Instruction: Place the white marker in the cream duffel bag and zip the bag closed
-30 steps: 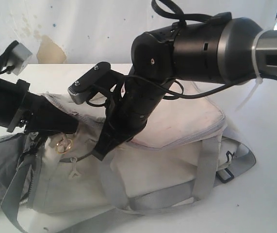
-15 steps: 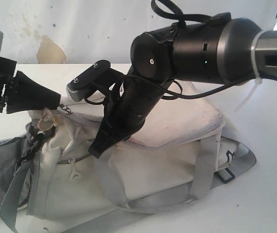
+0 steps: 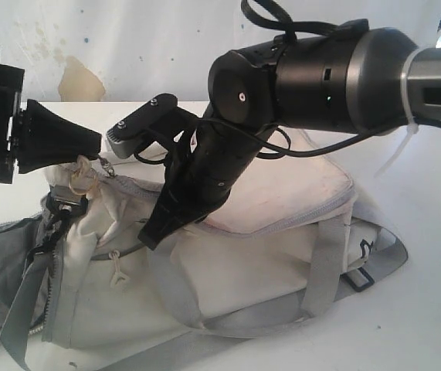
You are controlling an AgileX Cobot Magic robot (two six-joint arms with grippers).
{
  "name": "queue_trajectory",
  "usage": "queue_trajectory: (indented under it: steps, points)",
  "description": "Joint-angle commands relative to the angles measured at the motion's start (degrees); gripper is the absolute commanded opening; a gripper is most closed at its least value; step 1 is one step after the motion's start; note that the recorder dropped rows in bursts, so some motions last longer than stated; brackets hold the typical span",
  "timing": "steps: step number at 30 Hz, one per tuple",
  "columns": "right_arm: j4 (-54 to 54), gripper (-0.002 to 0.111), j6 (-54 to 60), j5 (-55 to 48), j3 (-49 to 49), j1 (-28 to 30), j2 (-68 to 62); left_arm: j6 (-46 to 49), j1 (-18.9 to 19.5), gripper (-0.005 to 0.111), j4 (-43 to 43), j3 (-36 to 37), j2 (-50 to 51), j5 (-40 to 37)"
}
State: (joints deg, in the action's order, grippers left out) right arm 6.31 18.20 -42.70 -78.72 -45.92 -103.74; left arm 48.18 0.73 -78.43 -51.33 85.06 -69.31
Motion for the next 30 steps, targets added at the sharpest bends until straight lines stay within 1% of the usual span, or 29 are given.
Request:
queue_trajectory:
  steps: [1, 4, 8, 12, 16, 20, 23, 26, 30]
  points:
    - [-0.6, 0.000, -0.5, 0.0, -0.1, 0.3, 0.2, -1.4, 1.5, 0.000, -7.7, 3.0, 0.6, -0.7]
    - [-0.6, 0.000, -0.8, 0.0, -0.1, 0.3, 0.2, -1.5, 2.6, 0.000, -11.0, 5.8, 1.6, -0.7]
    - [-0.8, 0.000, -1.3, 0.0, -0.1, 0.3, 0.2, 0.0, 2.6, 0.000, -13.2, 7.8, 2.9, -0.7]
    - [-1.0, 0.000, -1.3, 0.0, -0.1, 0.3, 0.2, 1.5, 2.6, 0.000, -21.5, 10.4, 3.0, -0.7]
    - [-1.0, 0.000, -1.3, 0.0, -0.1, 0.3, 0.2, 2.7, 2.6, 0.000, -21.5, 10.7, 3.0, -0.7]
    - [-2.0, 0.000, -2.0, 0.0, -0.1, 0.3, 0.2, 0.8, 2.7, 0.000, -21.5, 10.7, 3.0, -0.7]
    - [-2.1, 0.000, -2.0, -0.1, -0.1, 0.3, 0.2, 0.4, 4.8, 0.000, -21.5, 10.7, 3.0, -0.7]
    - [-2.1, 0.000, -2.0, -0.1, -0.1, 0.3, 0.2, -0.2, 7.8, 0.000, -21.5, 10.7, 3.0, -0.7]
    - [-2.1, 0.000, -2.0, 0.0, -0.1, 0.3, 0.2, -0.6, 8.6, 0.000, -21.5, 10.7, 3.0, -0.7]
